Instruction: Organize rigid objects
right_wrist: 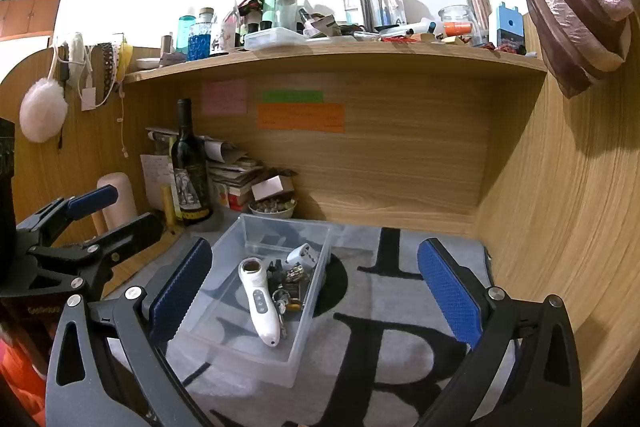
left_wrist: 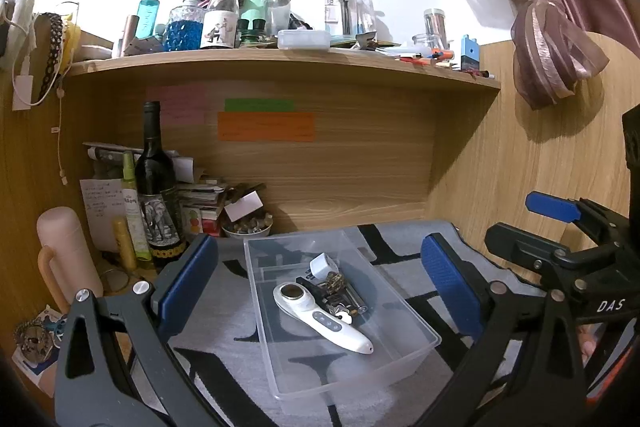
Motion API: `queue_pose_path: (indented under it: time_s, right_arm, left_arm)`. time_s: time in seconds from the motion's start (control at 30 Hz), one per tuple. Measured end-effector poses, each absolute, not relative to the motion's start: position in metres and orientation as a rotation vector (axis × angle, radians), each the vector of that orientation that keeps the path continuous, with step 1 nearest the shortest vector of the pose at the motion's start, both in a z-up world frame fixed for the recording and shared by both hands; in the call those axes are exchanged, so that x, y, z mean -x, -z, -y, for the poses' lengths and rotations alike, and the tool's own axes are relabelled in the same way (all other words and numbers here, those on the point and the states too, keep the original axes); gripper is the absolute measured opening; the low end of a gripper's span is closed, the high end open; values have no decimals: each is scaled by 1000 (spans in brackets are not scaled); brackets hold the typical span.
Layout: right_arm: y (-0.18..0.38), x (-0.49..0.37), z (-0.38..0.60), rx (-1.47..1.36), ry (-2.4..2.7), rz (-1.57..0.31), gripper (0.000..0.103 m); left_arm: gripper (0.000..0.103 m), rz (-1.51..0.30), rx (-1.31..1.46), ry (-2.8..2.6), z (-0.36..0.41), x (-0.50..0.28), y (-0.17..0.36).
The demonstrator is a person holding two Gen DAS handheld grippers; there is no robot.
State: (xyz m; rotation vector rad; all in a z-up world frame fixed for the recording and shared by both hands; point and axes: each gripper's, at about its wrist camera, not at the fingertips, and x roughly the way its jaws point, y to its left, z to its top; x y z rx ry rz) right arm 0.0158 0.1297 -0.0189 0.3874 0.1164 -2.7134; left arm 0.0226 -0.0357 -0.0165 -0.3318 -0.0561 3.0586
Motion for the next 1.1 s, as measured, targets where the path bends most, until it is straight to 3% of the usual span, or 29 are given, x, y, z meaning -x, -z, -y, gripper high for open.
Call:
queue_pose_path:
  time_s: [1.1]
  right_arm:
    - [20, -11, -129, -397, 2712, -117, 103]
  left_arm:
    - [103, 97, 375, -3034, 38, -17, 15]
